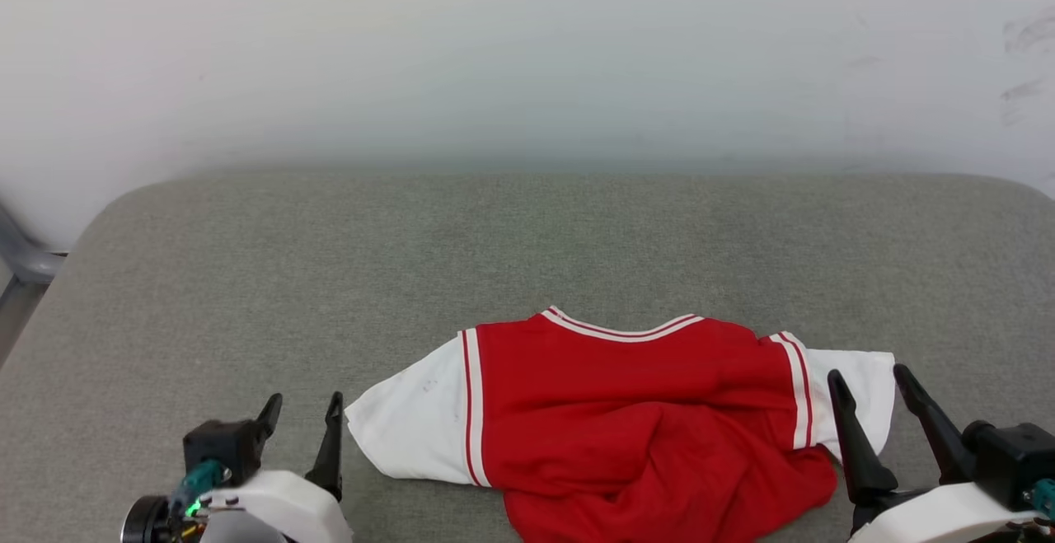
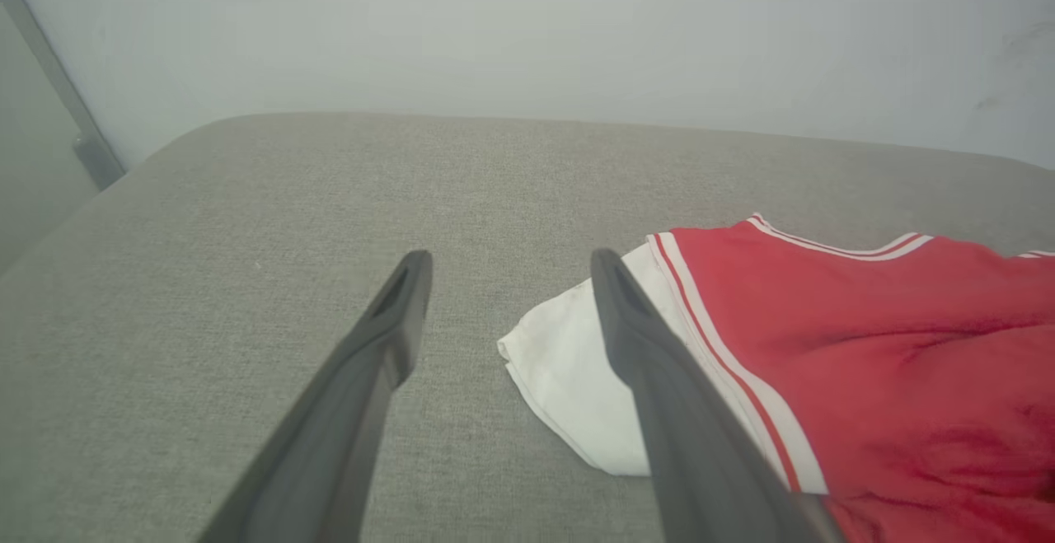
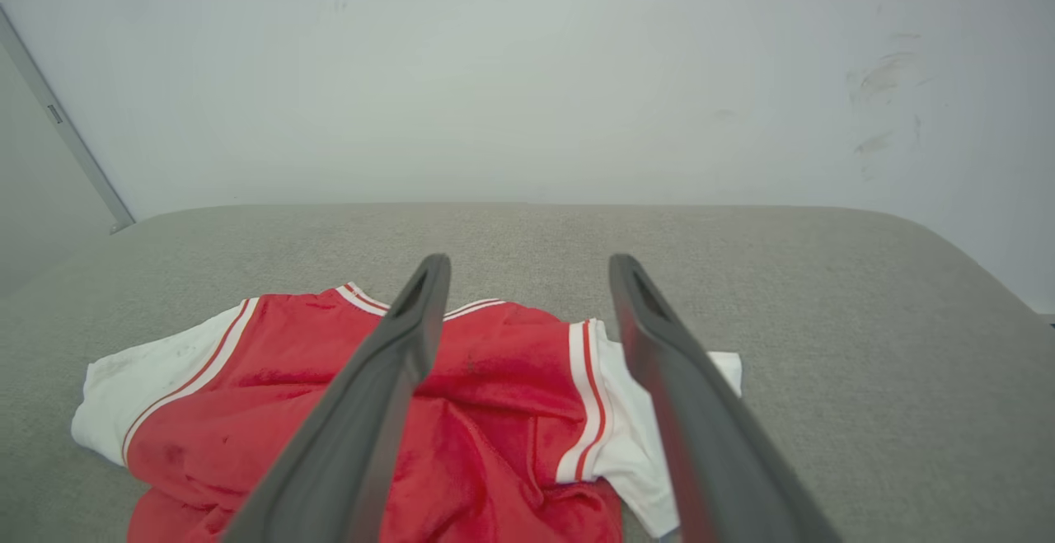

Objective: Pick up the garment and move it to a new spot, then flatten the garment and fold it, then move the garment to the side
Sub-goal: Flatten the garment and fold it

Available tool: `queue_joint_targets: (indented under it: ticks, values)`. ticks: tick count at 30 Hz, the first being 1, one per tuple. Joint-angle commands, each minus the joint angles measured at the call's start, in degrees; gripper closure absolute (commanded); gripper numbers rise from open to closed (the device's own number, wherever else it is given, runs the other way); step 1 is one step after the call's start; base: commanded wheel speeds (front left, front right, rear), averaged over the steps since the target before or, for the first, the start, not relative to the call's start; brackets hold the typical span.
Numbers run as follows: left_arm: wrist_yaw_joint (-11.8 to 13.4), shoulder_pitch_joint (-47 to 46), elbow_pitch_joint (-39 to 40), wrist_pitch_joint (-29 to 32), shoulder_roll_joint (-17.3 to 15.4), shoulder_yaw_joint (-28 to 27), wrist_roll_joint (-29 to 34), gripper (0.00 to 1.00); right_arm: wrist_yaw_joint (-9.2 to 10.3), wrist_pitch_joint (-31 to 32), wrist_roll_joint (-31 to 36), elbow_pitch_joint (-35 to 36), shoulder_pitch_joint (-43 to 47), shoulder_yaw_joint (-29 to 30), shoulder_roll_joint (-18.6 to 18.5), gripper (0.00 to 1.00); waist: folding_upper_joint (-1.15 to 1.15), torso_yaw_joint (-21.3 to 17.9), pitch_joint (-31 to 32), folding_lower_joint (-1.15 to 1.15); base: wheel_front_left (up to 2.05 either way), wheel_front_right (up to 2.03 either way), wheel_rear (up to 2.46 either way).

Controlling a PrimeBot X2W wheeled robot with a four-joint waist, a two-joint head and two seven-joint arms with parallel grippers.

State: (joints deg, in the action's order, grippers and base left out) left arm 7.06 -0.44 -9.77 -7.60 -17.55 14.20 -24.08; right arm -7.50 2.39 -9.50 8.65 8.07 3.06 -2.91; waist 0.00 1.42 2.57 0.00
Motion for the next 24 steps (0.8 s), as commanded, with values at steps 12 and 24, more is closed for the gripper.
queue_joint_targets:
  ticks: [12, 24]
  values:
    - [-10.5, -14.8, -7.6, 29.9, -6.7, 0.8, -12.8, 0.0, 0.02, 0.8, -2.1, 2.2, -3.4, -1.9, 0.0, 0.0, 0.0, -3.5, -8.3, 0.0, 0.0, 0.0, 0.0]
    - [-13.1, -16.7, -16.1, 41.2, -6.5, 4.6, -17.7, 0.0, 0.02, -1.4, -3.3, -0.5, -6.6, -2.8, 0.0, 0.0, 0.0, -5.5, -13.8, 0.0, 0.0, 0.0, 0.0]
